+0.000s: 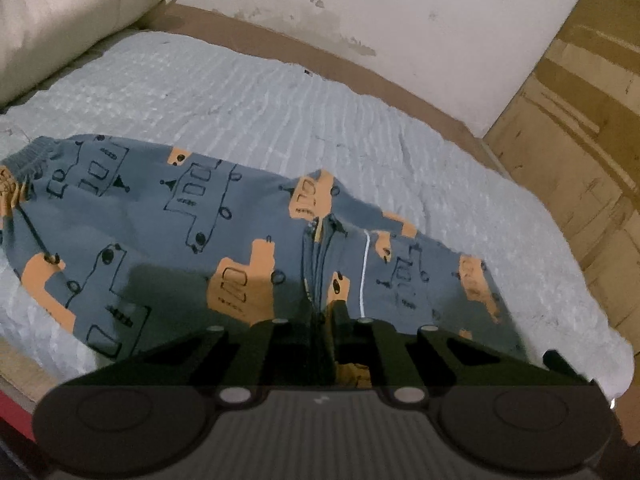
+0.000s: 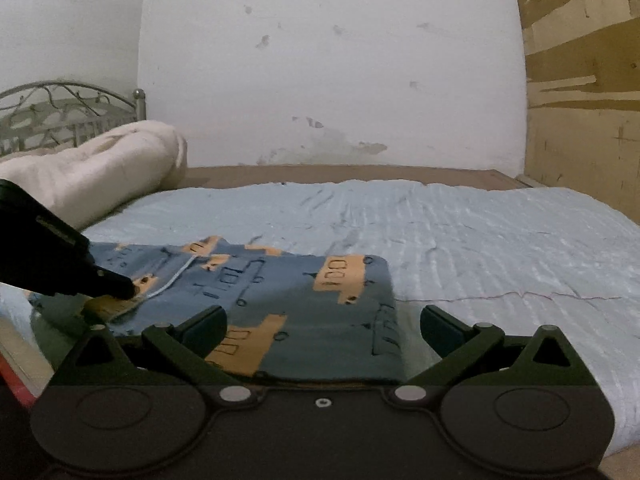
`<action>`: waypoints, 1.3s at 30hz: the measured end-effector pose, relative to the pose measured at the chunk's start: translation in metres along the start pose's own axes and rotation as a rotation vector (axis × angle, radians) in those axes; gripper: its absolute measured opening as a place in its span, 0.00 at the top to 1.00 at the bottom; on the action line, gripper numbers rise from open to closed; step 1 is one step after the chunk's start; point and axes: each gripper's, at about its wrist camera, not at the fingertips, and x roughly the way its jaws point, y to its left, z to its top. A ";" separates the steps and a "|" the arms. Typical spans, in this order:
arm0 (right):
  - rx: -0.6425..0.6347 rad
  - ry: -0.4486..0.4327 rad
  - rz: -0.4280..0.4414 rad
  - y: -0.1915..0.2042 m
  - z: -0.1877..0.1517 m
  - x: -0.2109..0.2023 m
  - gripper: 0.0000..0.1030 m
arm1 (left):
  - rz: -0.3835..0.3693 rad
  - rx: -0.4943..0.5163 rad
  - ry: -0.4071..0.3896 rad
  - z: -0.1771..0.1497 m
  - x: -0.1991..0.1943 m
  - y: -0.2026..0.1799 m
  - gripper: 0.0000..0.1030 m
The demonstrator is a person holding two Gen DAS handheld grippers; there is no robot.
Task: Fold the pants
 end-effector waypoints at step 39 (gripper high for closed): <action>-0.125 0.073 -0.248 -0.049 -0.017 0.037 0.01 | 0.277 0.270 -0.181 -0.024 0.014 -0.015 0.14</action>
